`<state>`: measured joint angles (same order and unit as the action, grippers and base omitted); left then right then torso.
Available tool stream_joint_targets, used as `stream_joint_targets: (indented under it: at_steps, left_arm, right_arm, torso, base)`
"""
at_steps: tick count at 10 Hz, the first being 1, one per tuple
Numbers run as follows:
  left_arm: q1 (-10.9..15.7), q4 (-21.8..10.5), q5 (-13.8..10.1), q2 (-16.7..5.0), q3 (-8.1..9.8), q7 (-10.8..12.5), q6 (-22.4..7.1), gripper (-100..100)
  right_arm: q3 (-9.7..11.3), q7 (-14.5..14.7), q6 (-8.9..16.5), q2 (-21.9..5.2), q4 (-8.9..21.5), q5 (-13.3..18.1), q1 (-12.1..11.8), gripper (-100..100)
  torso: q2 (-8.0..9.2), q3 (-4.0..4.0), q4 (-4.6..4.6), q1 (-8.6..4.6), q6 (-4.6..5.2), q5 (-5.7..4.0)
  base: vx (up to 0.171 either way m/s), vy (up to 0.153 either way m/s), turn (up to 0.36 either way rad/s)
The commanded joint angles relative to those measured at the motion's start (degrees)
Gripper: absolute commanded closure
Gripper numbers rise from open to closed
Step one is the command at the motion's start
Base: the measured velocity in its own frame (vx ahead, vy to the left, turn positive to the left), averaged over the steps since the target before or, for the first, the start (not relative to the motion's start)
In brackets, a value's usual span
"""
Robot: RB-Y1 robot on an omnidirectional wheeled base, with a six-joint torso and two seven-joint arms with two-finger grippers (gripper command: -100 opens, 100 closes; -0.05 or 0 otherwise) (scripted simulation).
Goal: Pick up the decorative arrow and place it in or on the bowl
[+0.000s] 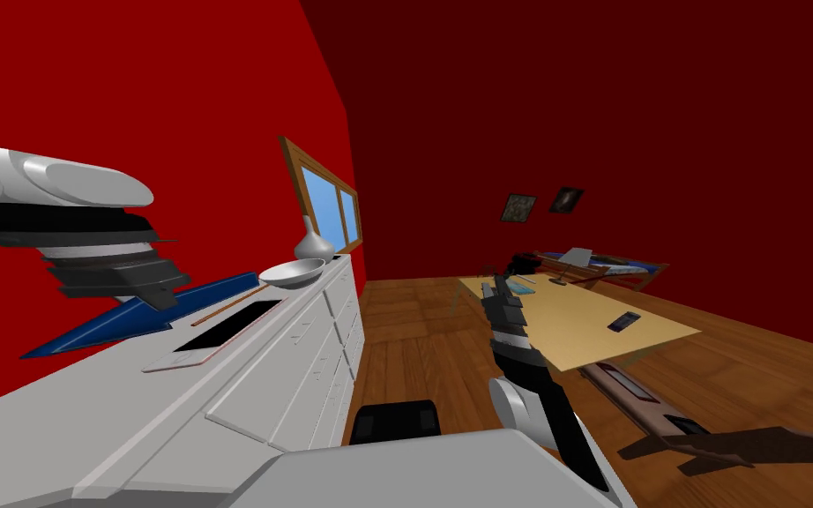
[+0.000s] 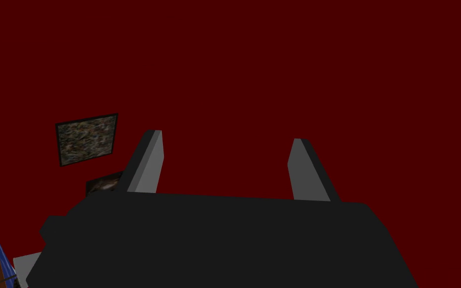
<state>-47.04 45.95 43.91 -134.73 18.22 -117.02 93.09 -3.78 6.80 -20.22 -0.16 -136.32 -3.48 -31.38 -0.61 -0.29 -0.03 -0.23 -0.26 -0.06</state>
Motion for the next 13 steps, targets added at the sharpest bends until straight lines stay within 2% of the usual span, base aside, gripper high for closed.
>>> stream_joint_targets:
  at_steps: [1, 3, 4, 6, 7, 9, 13]
  left_arm:
    - [0.52, -0.37, 0.25, -0.52, 0.60, 1.13, -2.61, 100]
    - [0.82, -0.75, 0.54, -0.85, 0.95, 1.84, -3.77, 100]
    - [1.44, -1.65, 1.35, -1.71, 1.70, 3.54, -5.58, 100]
    - [1.44, -1.65, 1.35, -1.71, 1.70, 3.54, -5.58, 100]
    - [1.96, -2.71, 2.47, -2.85, 2.39, 5.57, -6.96, 100]
    - [2.27, -3.87, 3.92, -4.24, 2.91, 7.87, -8.19, 100]
    - [1.80, -6.19, 7.73, -7.75, 3.08, 12.96, -10.91, 100]
  right_arm:
    - [0.00, 0.00, 0.00, 0.00, 0.00, 0.00, 0.00, 0]
    - [0.00, 0.00, 0.00, 0.00, 0.00, 0.00, 0.00, 0]
    - [0.00, 0.00, 0.00, 0.00, 0.00, 0.00, 0.00, 0]
    - [0.00, 0.00, 0.00, 0.00, 0.00, 0.00, 0.00, 0]
    - [0.00, 0.00, 0.00, 0.00, 0.00, 0.00, 0.00, 0]
    - [0.00, 0.00, 0.00, 0.00, 0.00, 0.00, 0.00, 0]
    - [0.00, 0.00, 0.00, 0.00, 0.00, 0.00, 0.00, 0]
  torso:
    - [0.00, 0.00, 0.00, 0.00, 0.00, 0.00]
    - [0.04, 0.04, 0.03, 0.05, -0.03, -0.02]
    - [0.07, 0.07, 0.06, 0.06, -0.08, -0.04]
    - [0.14, 0.13, 0.11, 0.00, -0.09, -0.09]
    - [0.15, 0.13, 0.11, 0.02, -0.13, -0.09]
    - [0.21, 0.18, 0.15, -0.14, -0.09, -0.20]
    - [0.17, 0.17, 0.17, -0.39, -0.14, -0.33]
  base:
    - [-0.021, -0.023, -0.019]
    - [-0.020, -0.008, -0.017]
    - [-0.028, -0.008, -0.008]
    - [-0.018, -0.003, -0.016]
    - [-0.018, -0.014, -0.017]
    - [-0.033, -0.024, -0.031]
    - [-0.009, -0.050, -0.027]
